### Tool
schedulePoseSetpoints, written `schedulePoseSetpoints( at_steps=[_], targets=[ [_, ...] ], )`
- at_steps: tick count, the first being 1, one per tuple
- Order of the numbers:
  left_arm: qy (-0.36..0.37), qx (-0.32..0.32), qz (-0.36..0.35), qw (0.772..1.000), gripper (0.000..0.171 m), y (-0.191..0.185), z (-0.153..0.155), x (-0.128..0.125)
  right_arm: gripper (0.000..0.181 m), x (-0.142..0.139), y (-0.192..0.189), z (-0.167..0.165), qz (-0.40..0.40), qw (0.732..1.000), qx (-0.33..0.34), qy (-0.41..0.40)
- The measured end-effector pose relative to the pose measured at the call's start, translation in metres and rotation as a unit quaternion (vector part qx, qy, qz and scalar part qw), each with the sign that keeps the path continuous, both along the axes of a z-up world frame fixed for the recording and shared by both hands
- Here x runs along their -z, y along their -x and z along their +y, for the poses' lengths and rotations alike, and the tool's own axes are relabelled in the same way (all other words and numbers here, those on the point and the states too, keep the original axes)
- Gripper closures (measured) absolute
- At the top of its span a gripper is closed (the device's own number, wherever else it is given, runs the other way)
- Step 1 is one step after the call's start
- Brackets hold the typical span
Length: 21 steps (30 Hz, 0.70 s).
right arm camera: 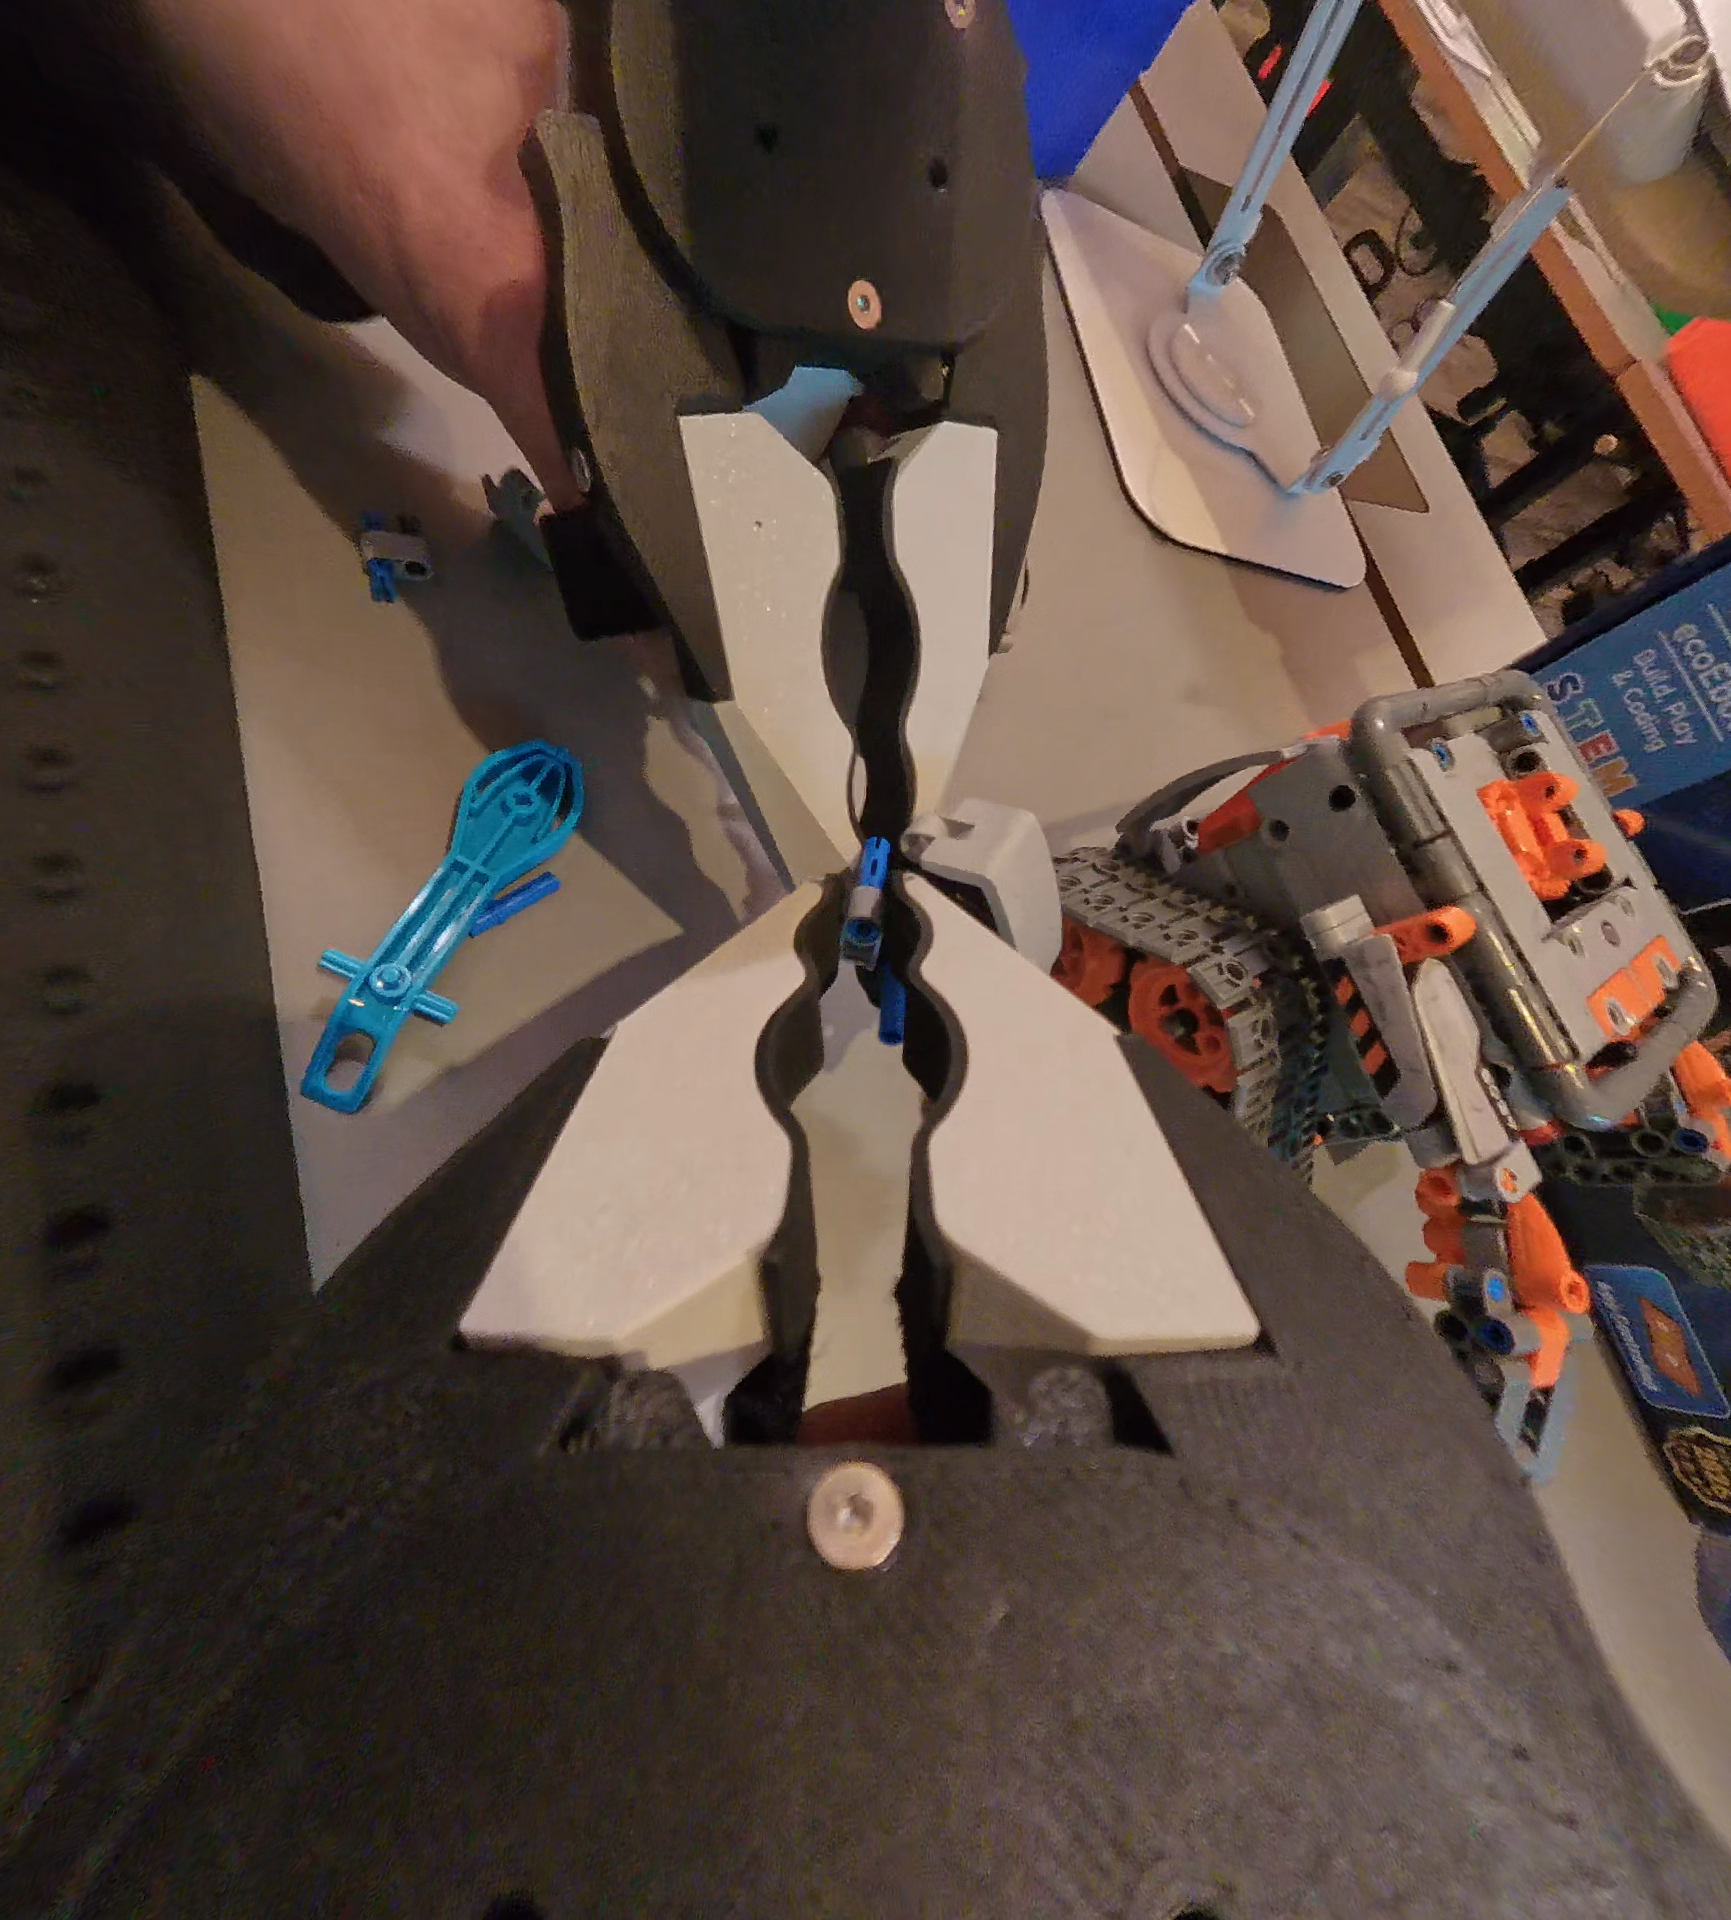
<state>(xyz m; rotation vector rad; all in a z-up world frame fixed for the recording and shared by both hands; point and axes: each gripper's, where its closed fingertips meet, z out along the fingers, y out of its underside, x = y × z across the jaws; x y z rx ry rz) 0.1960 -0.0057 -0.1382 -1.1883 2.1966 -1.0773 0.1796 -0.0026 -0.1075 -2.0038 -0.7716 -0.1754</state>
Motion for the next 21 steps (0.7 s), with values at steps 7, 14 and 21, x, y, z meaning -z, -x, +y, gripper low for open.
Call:
schedulePoseSetpoints(
  at_steps=[7, 14, 21],
  targets=[
    [-0.003, 0.046, -0.014, 0.999, 0.161, 0.008, -0.008, -0.009, 0.177, -0.012, 0.002, -0.008, 0.053, 0.998, -0.034, -0.015],
    [0.016, 0.101, -0.092, 0.991, 0.122, 0.019, -0.008, -0.046, 0.177, -0.027, 0.017, -0.035, 0.189, 0.970, -0.150, -0.005],
    [0.032, 0.172, -0.115, 0.978, 0.136, 0.028, -0.032, -0.044, 0.177, -0.027, 0.030, -0.042, 0.216, 0.958, -0.188, 0.010]
  ],
)
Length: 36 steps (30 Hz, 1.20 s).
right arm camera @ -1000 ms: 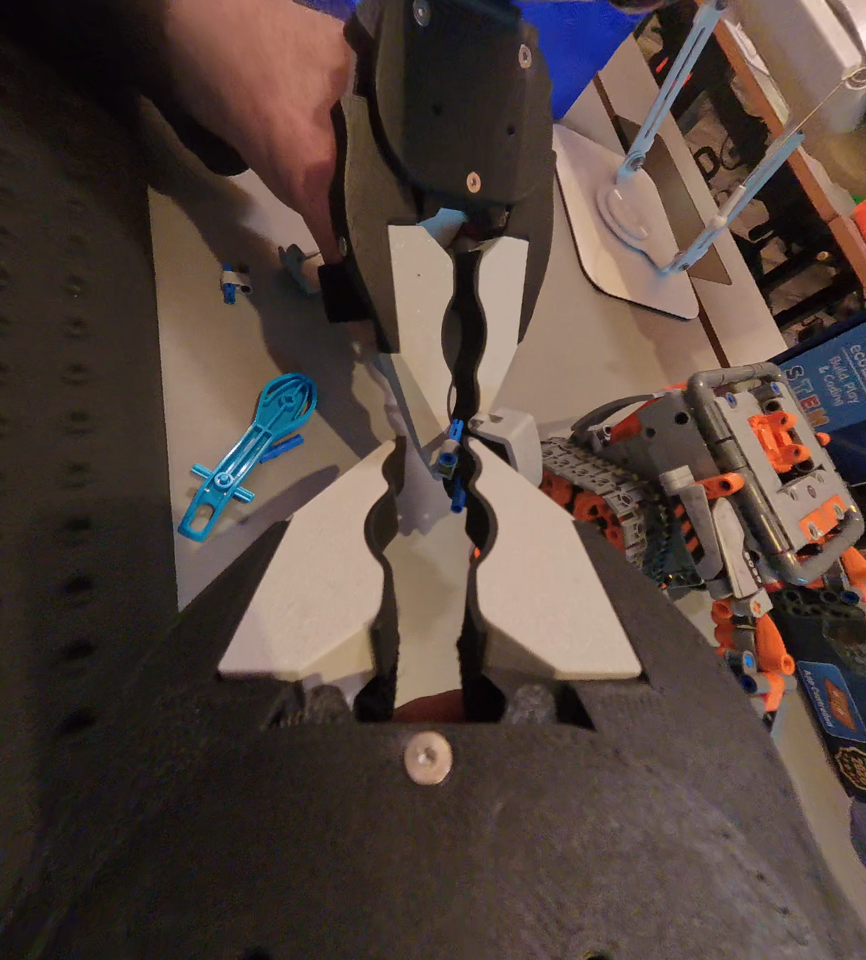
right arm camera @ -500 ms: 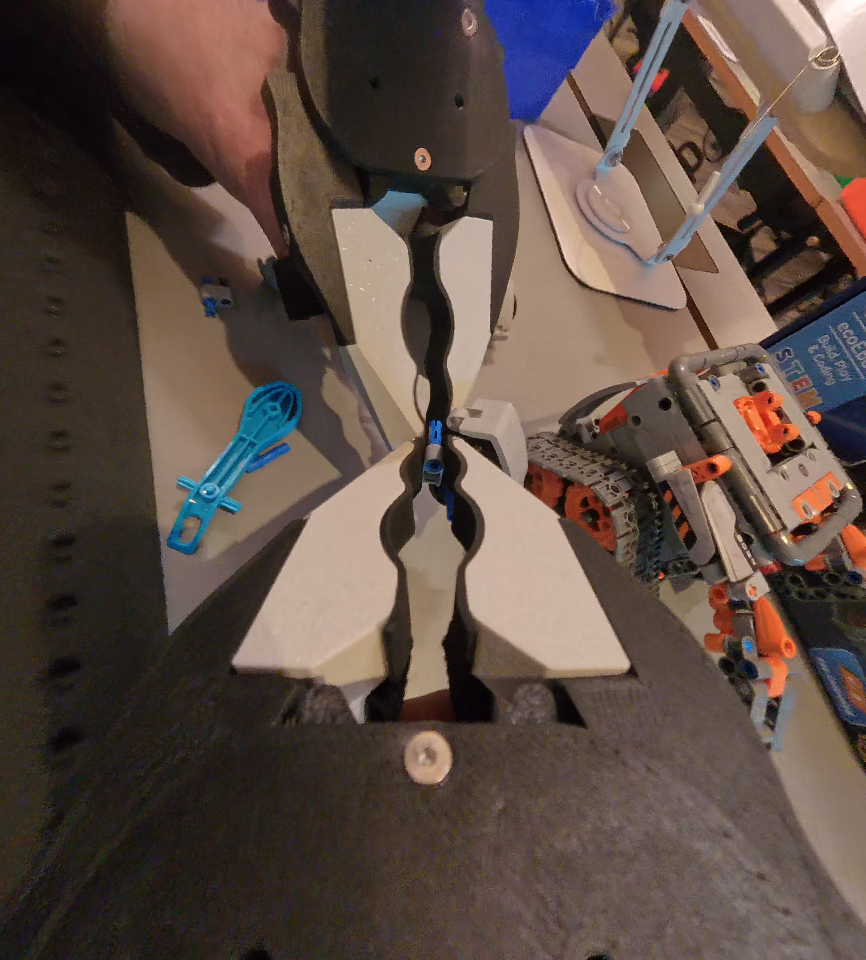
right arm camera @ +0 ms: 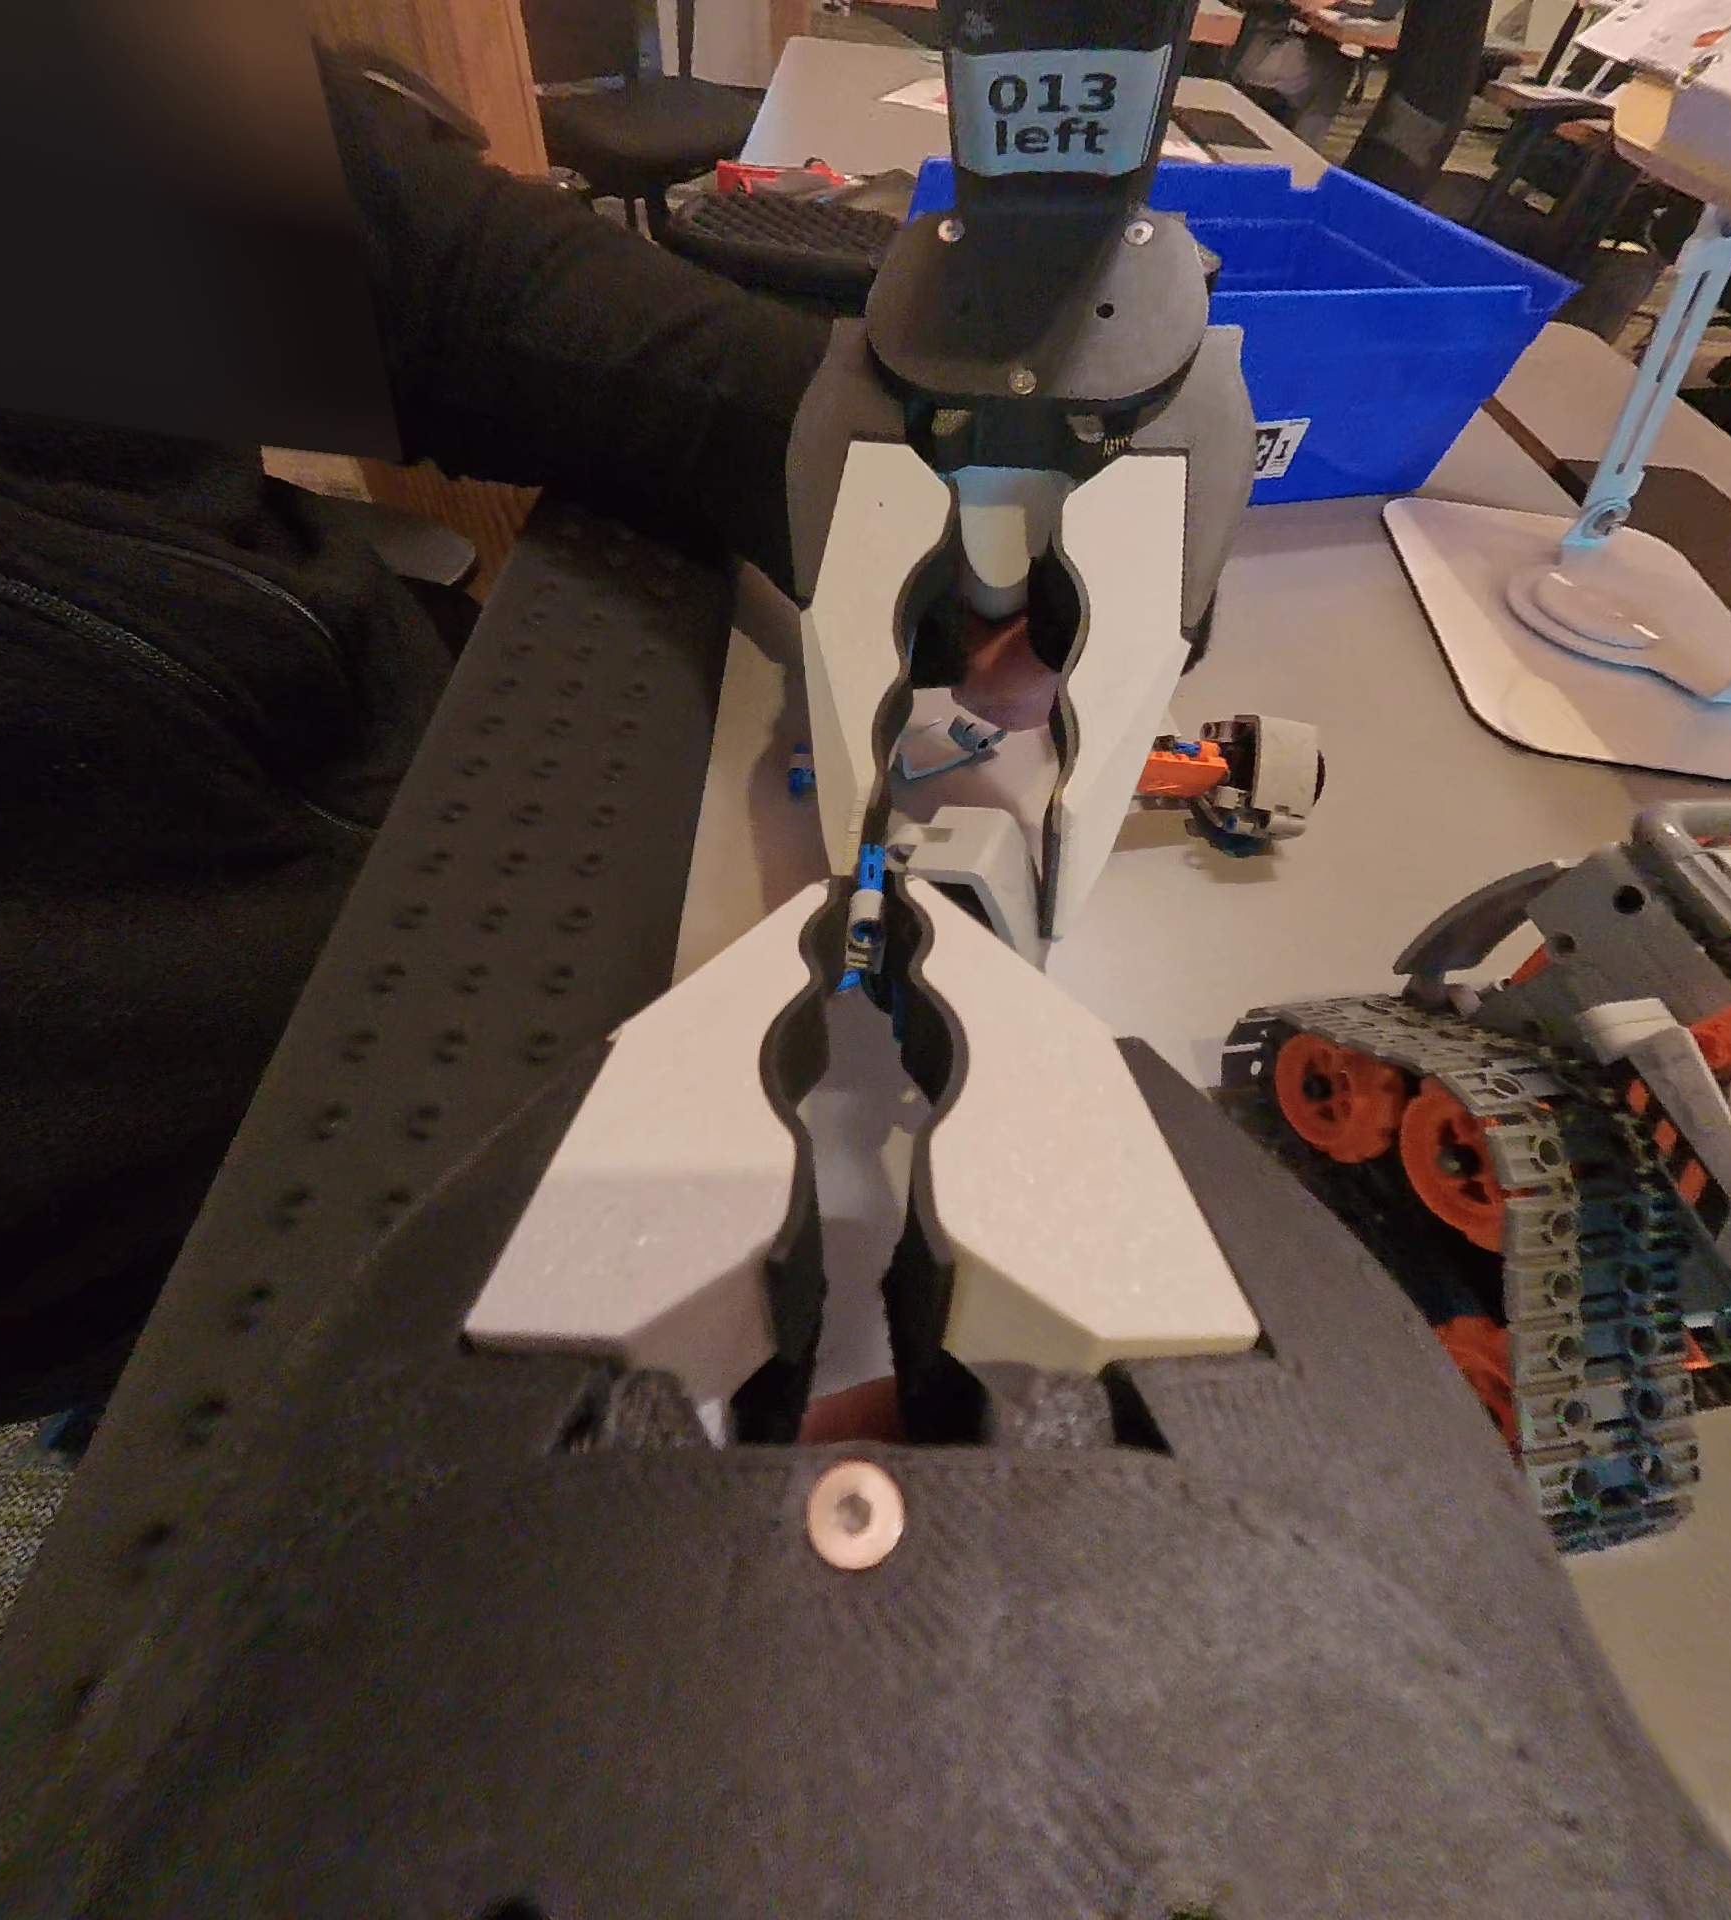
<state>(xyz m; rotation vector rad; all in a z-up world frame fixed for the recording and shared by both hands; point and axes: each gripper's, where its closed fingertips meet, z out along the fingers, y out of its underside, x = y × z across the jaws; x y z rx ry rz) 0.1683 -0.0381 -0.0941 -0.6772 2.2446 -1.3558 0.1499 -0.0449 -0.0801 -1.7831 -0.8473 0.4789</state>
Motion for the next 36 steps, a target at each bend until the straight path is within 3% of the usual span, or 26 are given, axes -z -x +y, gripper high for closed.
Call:
schedulePoseSetpoints(
  at_steps=[10, 21, 30, 36],
  targets=[
    [0.000, -0.068, -0.025, 0.997, 0.140, -0.010, 0.011, -0.010, 0.177, -0.006, -0.013, 0.011, -0.014, 0.998, 0.060, -0.020],
    [-0.057, -0.138, -0.063, 0.987, 0.144, -0.020, 0.022, -0.012, 0.176, -0.008, -0.025, 0.022, -0.059, 0.989, 0.126, -0.039],
    [-0.101, -0.152, -0.087, 0.979, 0.146, -0.021, 0.026, -0.012, 0.177, -0.006, -0.028, 0.025, -0.084, 0.984, 0.149, -0.043],
    [-0.109, -0.146, -0.110, 0.977, 0.147, -0.021, 0.026, -0.016, 0.177, -0.010, -0.028, 0.025, -0.042, 0.988, 0.144, -0.033]
  ],
)
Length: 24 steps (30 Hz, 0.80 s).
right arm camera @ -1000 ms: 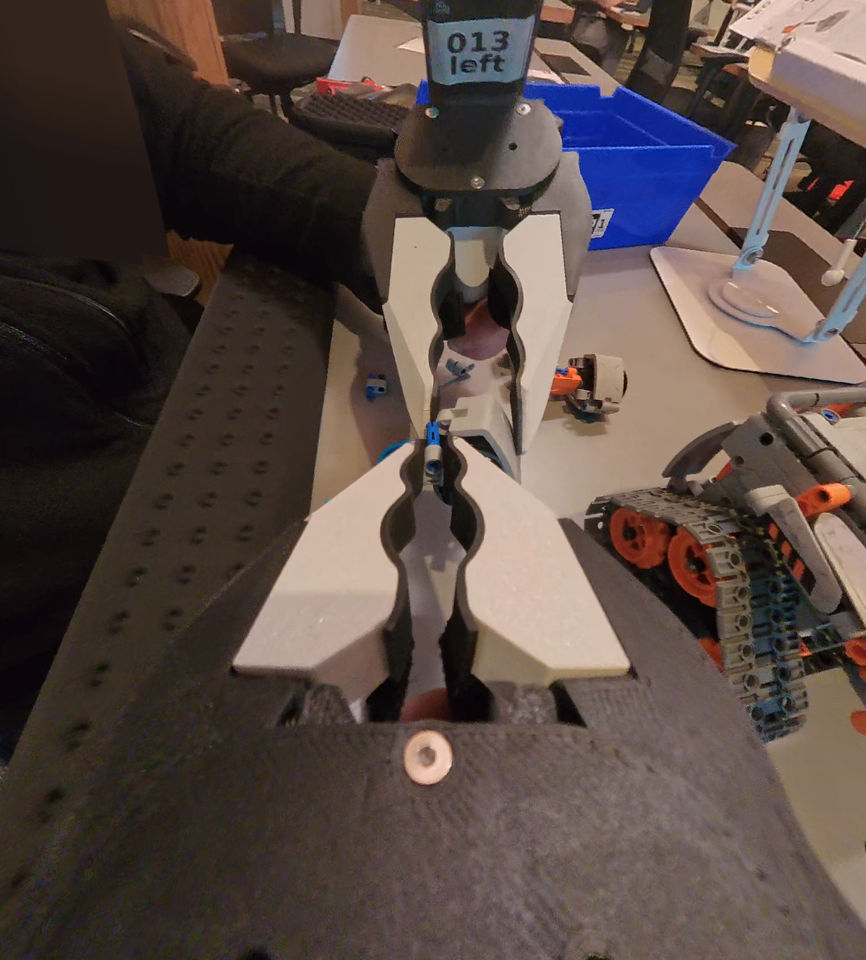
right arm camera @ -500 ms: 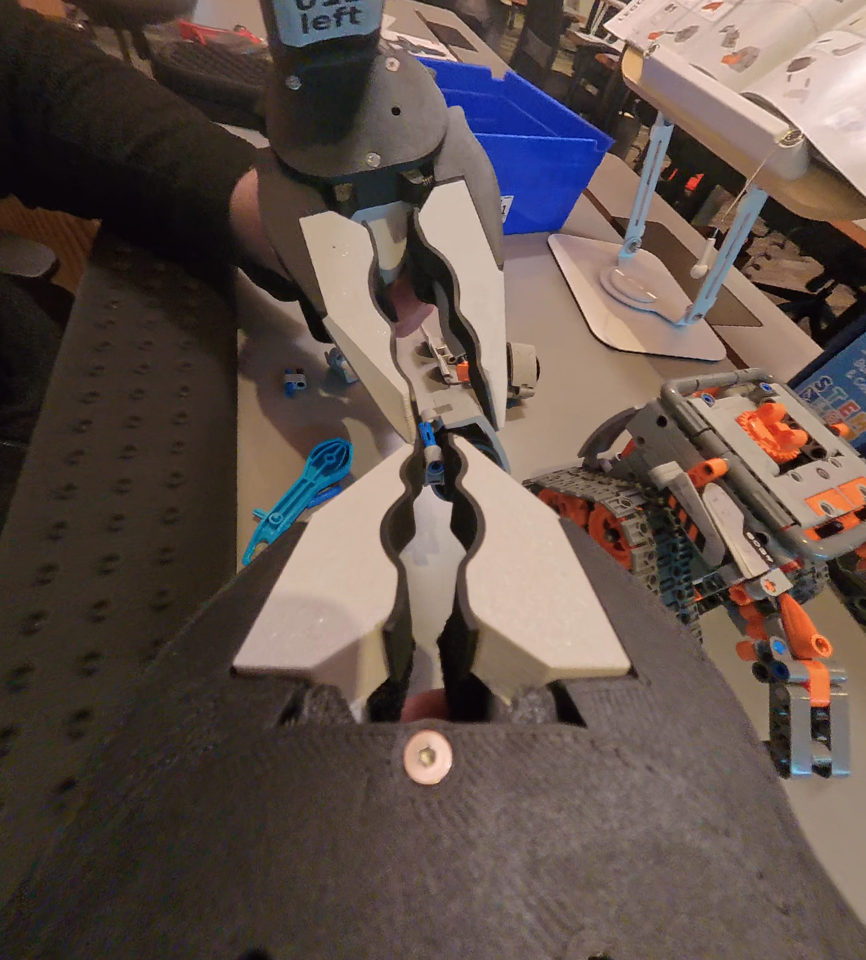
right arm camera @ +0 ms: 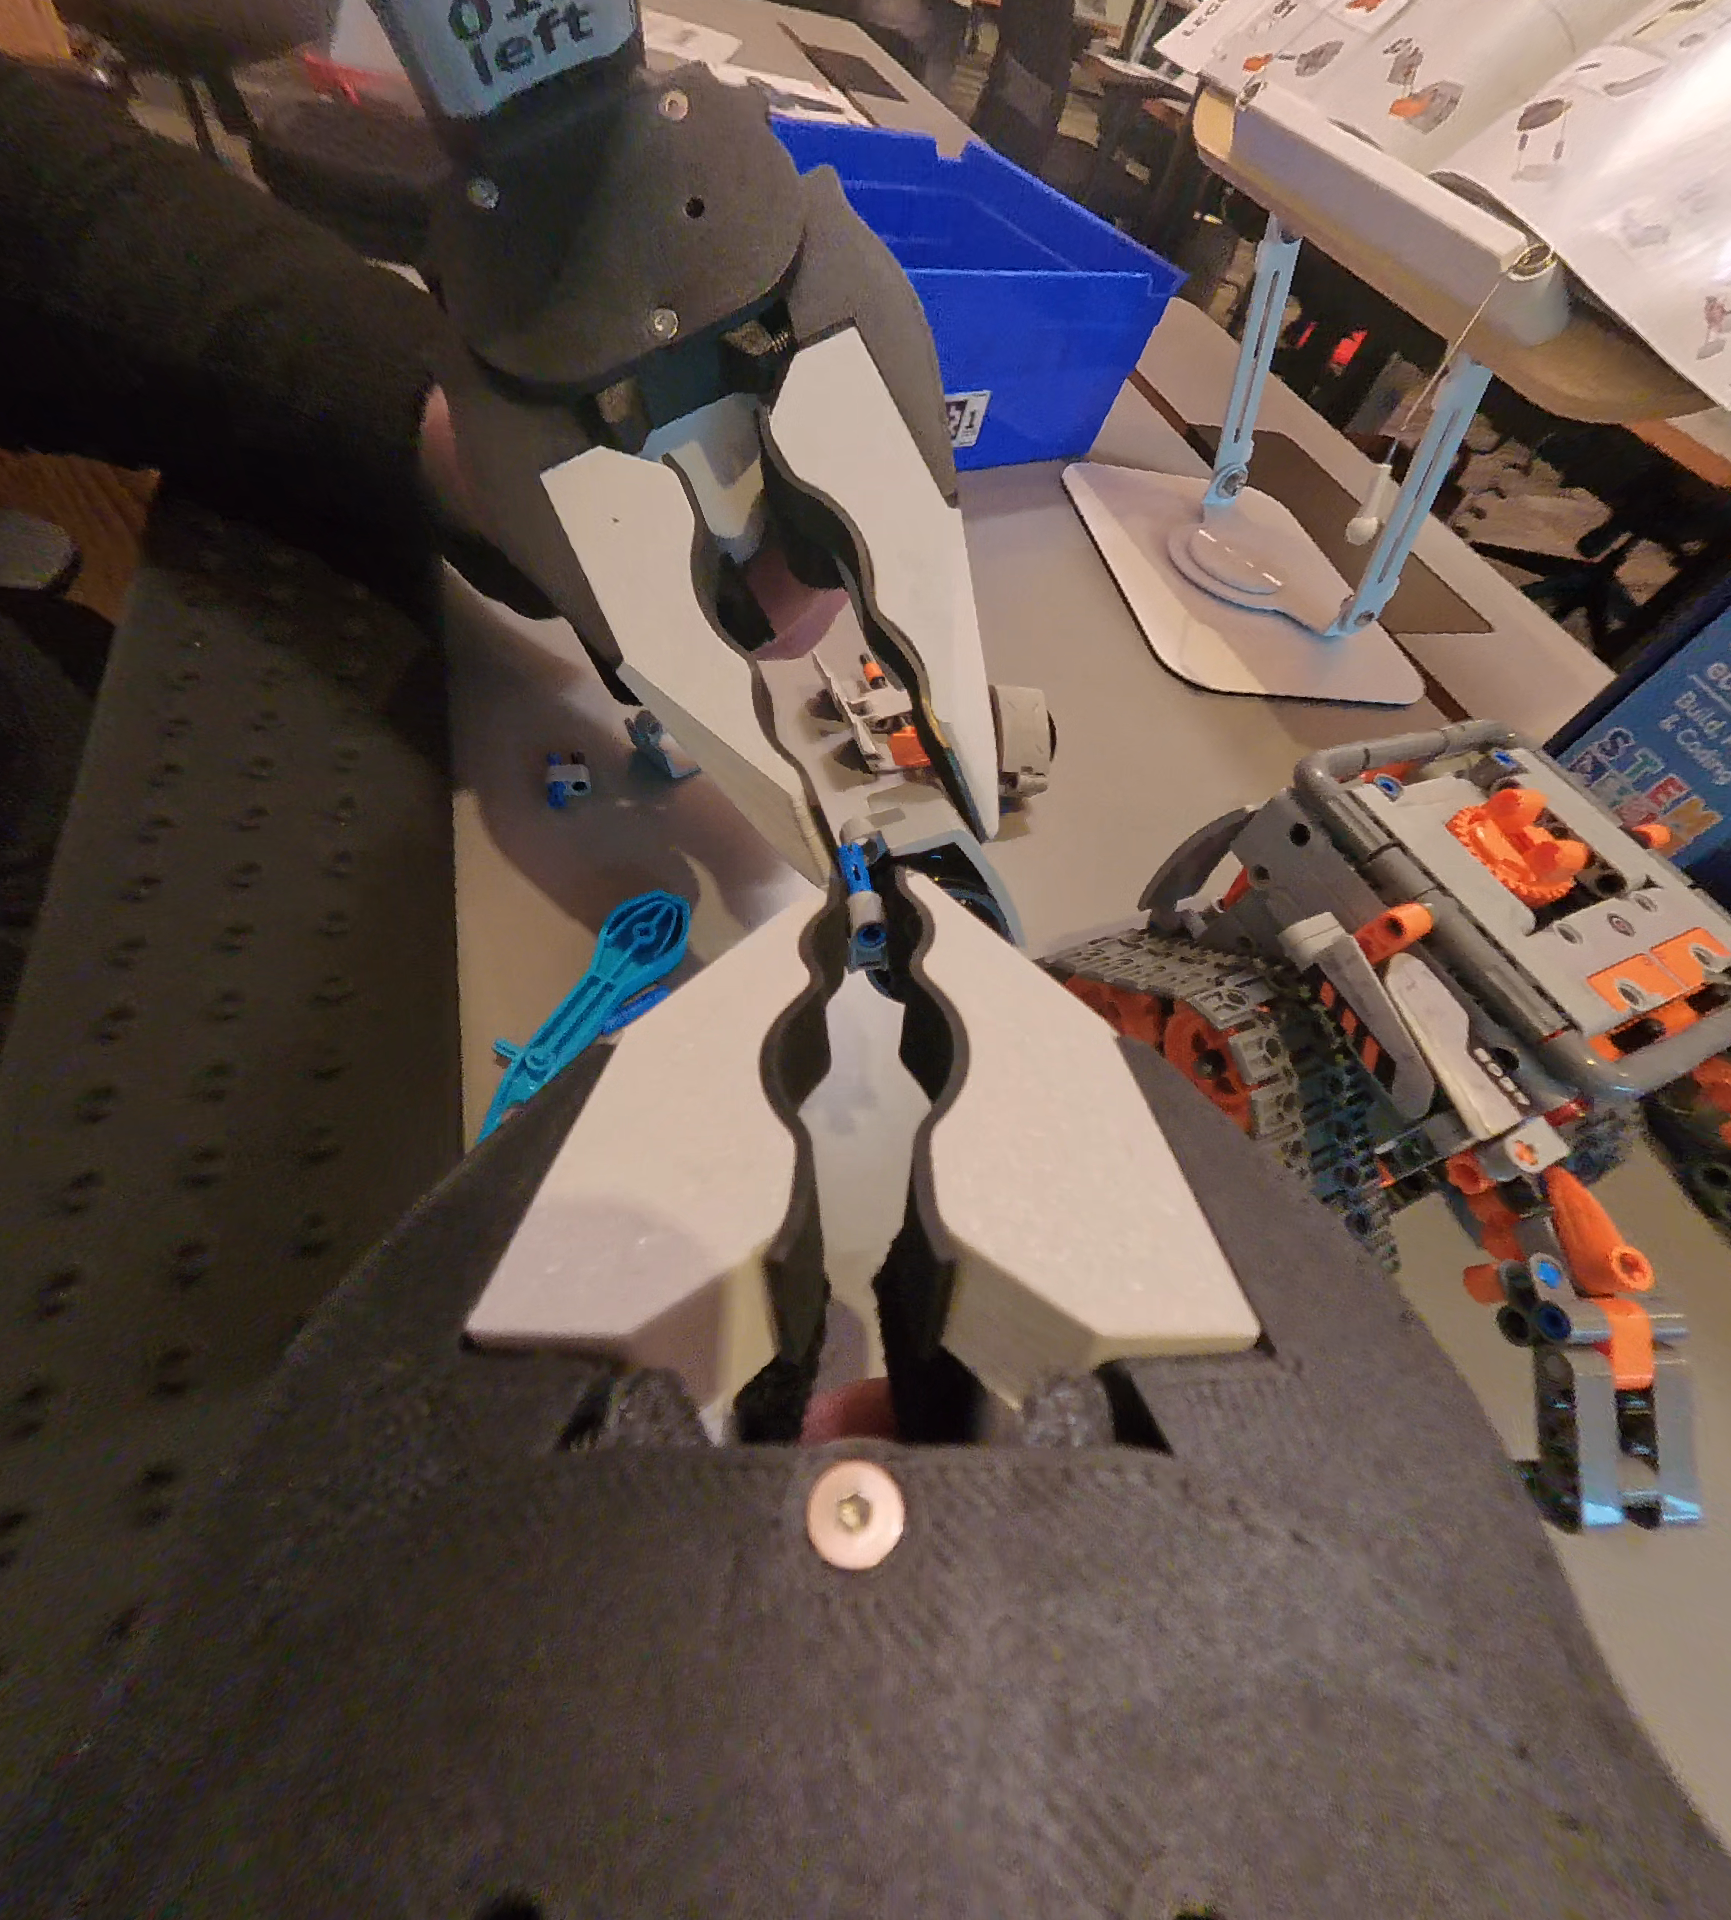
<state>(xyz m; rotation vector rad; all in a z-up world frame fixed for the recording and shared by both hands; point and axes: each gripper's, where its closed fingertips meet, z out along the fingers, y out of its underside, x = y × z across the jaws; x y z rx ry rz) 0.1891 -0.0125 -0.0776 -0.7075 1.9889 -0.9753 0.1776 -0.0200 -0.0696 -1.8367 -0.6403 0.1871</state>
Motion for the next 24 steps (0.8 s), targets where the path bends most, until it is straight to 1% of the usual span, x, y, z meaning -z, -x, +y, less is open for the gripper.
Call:
schedulePoseSetpoints(
  at_steps=[2, 5, 9, 14, 17, 21, 24],
  targets=[
    [0.001, 0.008, -0.009, 1.000, 0.147, 0.0010, 0.0001, -0.0026, 0.177, -0.0020, -0.0004, 0.0001, 0.032, 0.999, -0.005, 0.005],
    [-0.005, 0.009, -0.010, 1.000, 0.147, 0.0007, 0.0008, -0.0008, 0.177, -0.0008, -0.0012, 0.0008, 0.050, 0.999, -0.005, 0.015],
    [-0.009, 0.009, -0.024, 1.000, 0.148, 0.0012, -0.0007, -0.0052, 0.177, -0.0052, -0.0014, -0.0007, 0.102, 0.994, -0.018, 0.023],
    [-0.014, 0.014, -0.035, 0.999, 0.149, 0.0036, -0.0020, -0.0085, 0.177, -0.0070, 0.0006, -0.0021, 0.126, 0.991, -0.031, 0.027],
    [-0.011, 0.015, -0.031, 0.999, 0.150, 0.0032, -0.0024, -0.0070, 0.177, -0.0052, 0.0008, -0.0030, 0.118, 0.992, -0.036, 0.025],
    [-0.011, 0.017, -0.029, 0.999, 0.149, 0.0047, -0.0047, -0.0072, 0.177, -0.0056, 0.0033, -0.0048, 0.070, 0.997, -0.036, 0.002],
    [-0.025, 0.015, -0.031, 0.999, 0.149, 0.0049, -0.0058, -0.0071, 0.172, -0.0045, 0.0066, -0.0044, 0.038, 0.999, -0.032, -0.007]
  ],
)
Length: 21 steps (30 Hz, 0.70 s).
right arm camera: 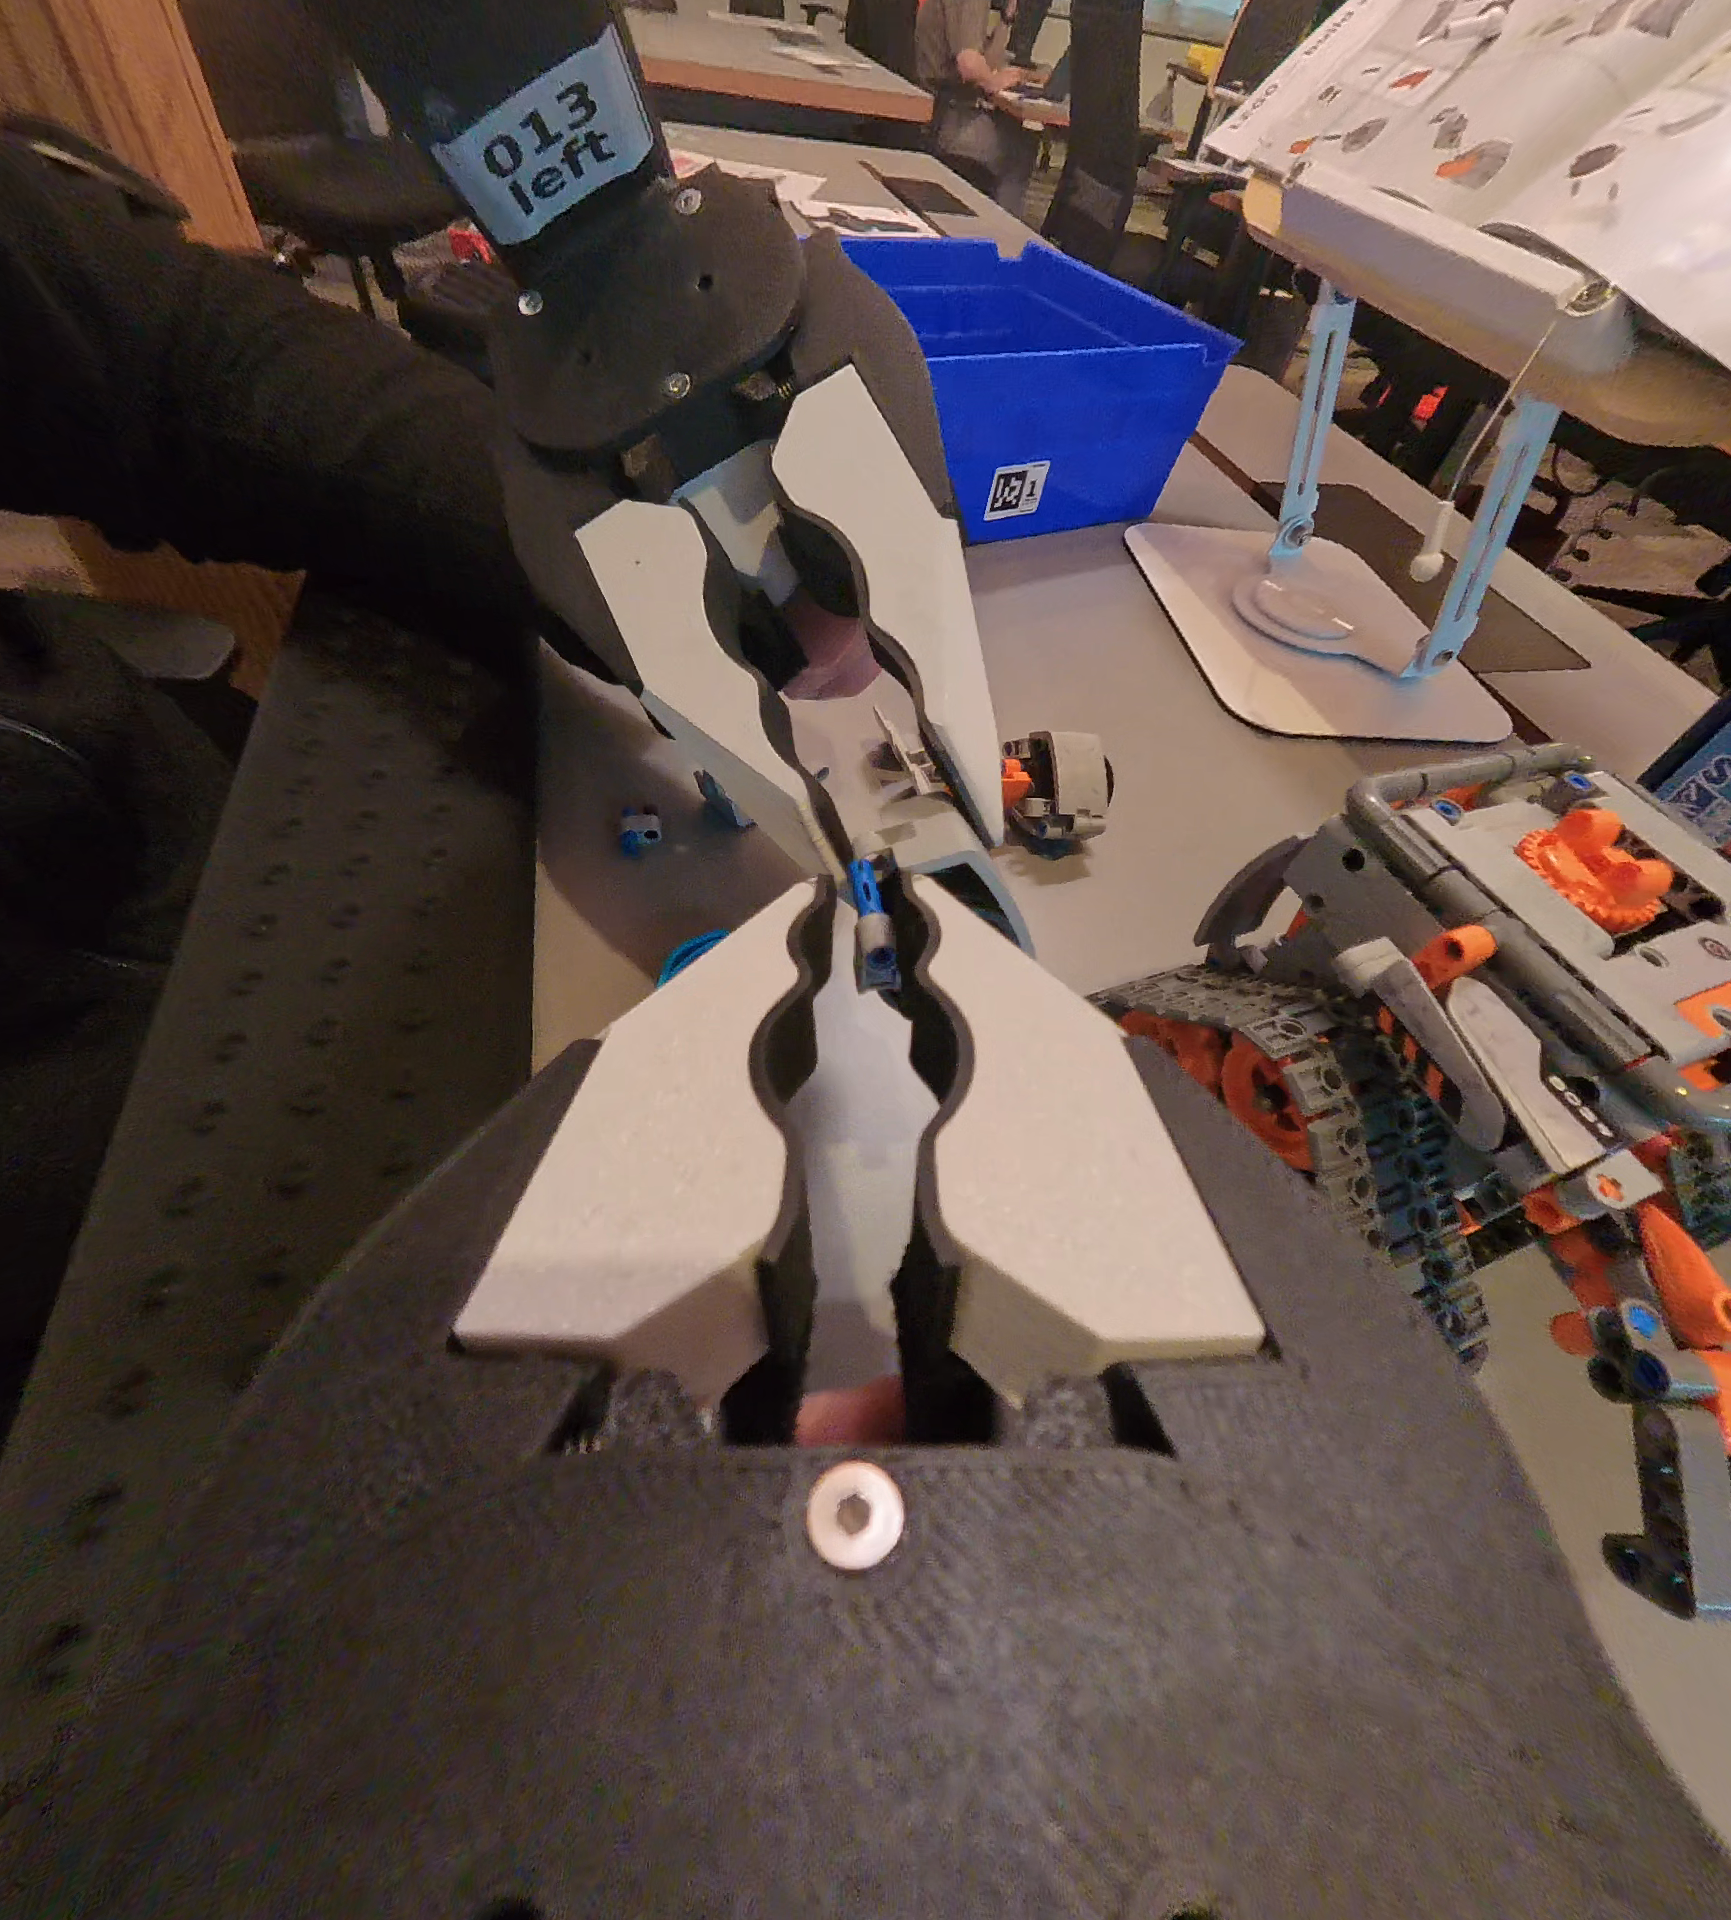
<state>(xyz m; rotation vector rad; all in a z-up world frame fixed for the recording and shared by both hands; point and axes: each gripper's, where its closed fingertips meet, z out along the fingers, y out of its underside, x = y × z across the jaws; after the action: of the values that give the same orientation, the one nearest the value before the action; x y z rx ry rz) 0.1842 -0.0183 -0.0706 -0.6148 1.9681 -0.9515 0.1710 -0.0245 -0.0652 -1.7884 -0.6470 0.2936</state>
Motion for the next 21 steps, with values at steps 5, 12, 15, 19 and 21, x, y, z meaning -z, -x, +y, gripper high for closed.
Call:
schedulePoseSetpoints(
  at_steps=[5, 12, 15, 19, 21],
  targets=[
    [-0.019, -0.008, -0.008, 1.000, 0.149, 0.000, -0.001, 0.000, 0.178, 0.002, 0.000, 0.000, -0.020, 1.000, 0.006, 0.002],
    [-0.011, -0.002, -0.012, 1.000, 0.150, -0.001, 0.000, -0.002, 0.180, 0.000, -0.001, 0.001, 0.010, 1.000, 0.001, 0.010],
    [-0.019, 0.003, -0.026, 0.999, 0.150, 0.000, -0.001, -0.004, 0.180, -0.001, 0.000, 0.000, 0.040, 0.999, -0.006, 0.019],
    [-0.024, 0.012, -0.036, 0.999, 0.151, 0.003, -0.002, -0.009, 0.180, -0.005, 0.002, -0.001, 0.063, 0.998, -0.016, 0.020],
    [-0.022, 0.015, -0.032, 0.999, 0.151, 0.003, -0.002, -0.007, 0.180, -0.003, 0.002, -0.001, 0.071, 0.997, -0.020, 0.025]
  ],
)
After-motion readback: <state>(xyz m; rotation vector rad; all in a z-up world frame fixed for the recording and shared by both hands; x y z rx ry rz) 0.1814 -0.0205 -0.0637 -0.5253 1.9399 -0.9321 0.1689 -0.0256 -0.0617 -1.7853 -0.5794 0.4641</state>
